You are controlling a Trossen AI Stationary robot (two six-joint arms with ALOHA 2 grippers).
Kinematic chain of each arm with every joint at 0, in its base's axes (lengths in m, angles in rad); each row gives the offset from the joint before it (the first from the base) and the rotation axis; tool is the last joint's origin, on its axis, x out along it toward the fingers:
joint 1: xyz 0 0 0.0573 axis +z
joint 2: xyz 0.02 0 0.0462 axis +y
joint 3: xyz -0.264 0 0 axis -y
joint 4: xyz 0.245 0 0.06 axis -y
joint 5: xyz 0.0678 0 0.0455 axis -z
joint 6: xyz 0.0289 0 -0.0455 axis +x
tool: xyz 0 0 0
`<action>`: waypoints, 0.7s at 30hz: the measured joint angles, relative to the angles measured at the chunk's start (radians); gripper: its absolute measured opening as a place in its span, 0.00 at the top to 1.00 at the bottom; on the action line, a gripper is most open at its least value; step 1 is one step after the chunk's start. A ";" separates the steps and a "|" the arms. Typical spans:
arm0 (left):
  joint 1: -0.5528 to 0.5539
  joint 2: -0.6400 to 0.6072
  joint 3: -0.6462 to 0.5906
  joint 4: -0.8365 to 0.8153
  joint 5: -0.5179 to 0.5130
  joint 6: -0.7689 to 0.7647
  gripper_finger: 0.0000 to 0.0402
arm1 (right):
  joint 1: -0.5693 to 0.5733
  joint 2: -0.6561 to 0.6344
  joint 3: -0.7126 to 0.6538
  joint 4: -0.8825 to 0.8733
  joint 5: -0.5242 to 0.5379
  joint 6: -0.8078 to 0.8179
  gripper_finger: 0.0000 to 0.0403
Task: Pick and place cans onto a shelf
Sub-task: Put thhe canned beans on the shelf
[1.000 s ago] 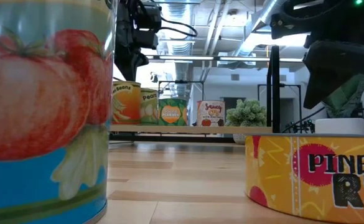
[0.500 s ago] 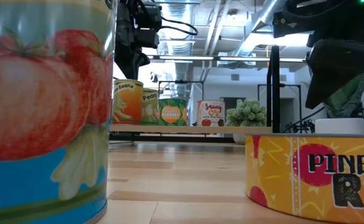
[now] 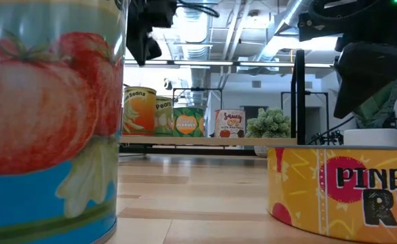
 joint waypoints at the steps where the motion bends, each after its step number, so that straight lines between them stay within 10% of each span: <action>1: -0.022 0.000 -0.004 -0.002 0.039 -0.010 0.91 | 0.002 0.000 0.000 0.000 -0.001 0.000 0.85; 11: -0.253 0.001 -0.176 0.051 -0.139 -0.071 0.91 | 0.052 0.000 0.000 0.000 -0.003 0.058 0.85; 21: -0.233 0.001 -0.244 0.170 -0.332 -0.067 0.93 | 0.081 0.000 0.000 0.000 -0.003 0.106 0.85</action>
